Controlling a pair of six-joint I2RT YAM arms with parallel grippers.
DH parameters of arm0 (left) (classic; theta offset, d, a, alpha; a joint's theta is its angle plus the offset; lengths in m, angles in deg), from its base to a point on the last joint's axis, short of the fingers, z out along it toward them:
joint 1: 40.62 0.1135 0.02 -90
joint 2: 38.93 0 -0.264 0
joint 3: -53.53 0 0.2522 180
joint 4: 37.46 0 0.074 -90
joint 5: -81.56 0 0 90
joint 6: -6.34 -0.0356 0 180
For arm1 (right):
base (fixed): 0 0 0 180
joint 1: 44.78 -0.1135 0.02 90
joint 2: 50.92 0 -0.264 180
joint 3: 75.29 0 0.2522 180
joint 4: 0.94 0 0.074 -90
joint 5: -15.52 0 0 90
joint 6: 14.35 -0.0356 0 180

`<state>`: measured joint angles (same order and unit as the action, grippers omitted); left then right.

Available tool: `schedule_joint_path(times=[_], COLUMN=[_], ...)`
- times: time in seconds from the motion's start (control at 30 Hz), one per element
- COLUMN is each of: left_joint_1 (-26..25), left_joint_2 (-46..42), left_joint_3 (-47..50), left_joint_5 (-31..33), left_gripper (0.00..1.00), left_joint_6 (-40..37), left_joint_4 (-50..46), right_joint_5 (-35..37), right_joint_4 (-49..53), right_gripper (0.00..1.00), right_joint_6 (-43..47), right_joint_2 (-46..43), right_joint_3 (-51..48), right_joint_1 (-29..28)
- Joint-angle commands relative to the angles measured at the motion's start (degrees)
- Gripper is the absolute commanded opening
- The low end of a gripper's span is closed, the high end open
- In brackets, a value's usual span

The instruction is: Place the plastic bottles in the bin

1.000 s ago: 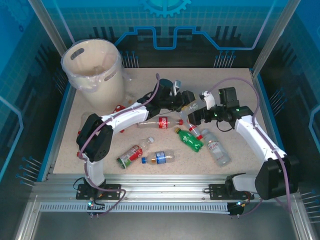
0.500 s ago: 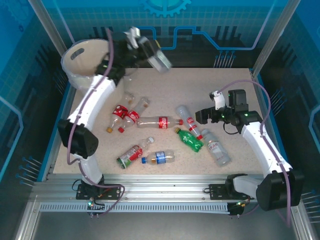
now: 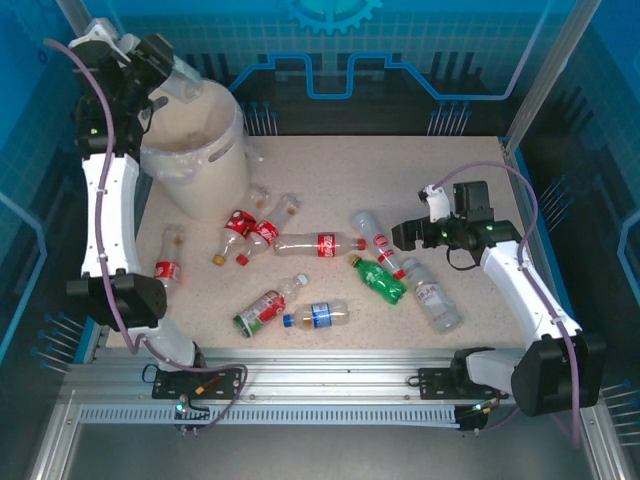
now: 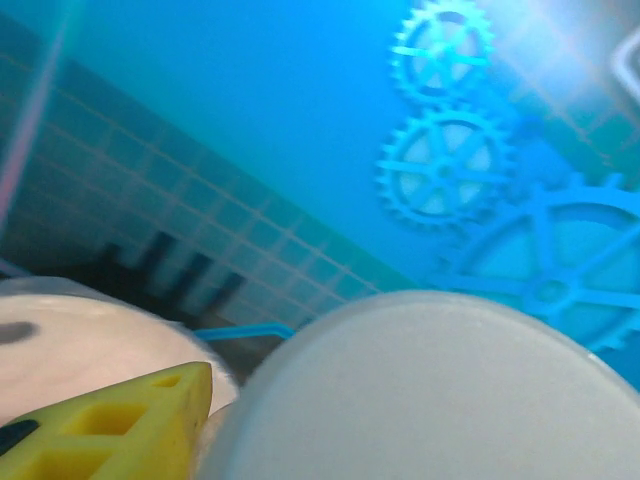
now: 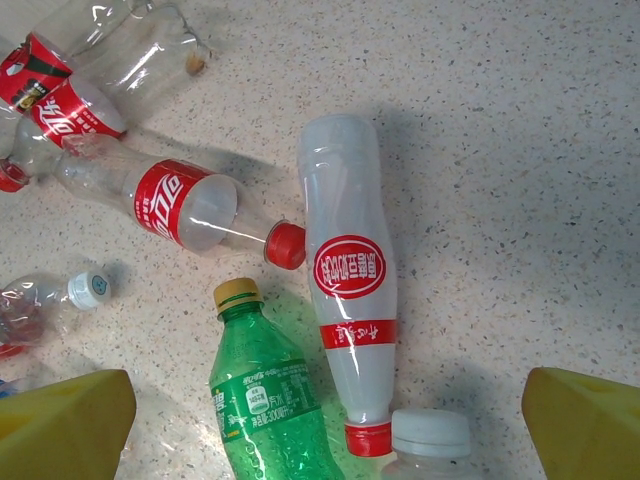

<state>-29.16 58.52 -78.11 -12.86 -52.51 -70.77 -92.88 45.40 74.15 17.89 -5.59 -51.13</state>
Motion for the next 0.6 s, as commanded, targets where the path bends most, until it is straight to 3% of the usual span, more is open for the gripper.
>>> schedule_joint_path(times=[0.0, 0.13, 0.57], left_joint_1=[1.1, 1.1, -2.2], left_joint_2=[6.0, 13.5, 22.9], left_joint_3=[-7.4, -15.4, -13.9], left_joint_5=[1.9, -0.2, 0.5], left_gripper=[0.0, 0.0, 0.0], left_joint_6=[-9.2, -14.6, -21.2], left_joint_4=[-8.8, -18.5, -23.9], right_joint_5=[0.4, 0.6, 3.0], right_joint_4=[1.3, 1.3, 1.6], right_gripper=[1.0, 1.0, 1.0], right_joint_6=[0.8, 1.0, 1.2], right_joint_2=[0.1, 0.0, -0.8], right_joint_3=[0.3, 0.1, -1.9], right_joint_1=[-0.3, -0.4, -0.5])
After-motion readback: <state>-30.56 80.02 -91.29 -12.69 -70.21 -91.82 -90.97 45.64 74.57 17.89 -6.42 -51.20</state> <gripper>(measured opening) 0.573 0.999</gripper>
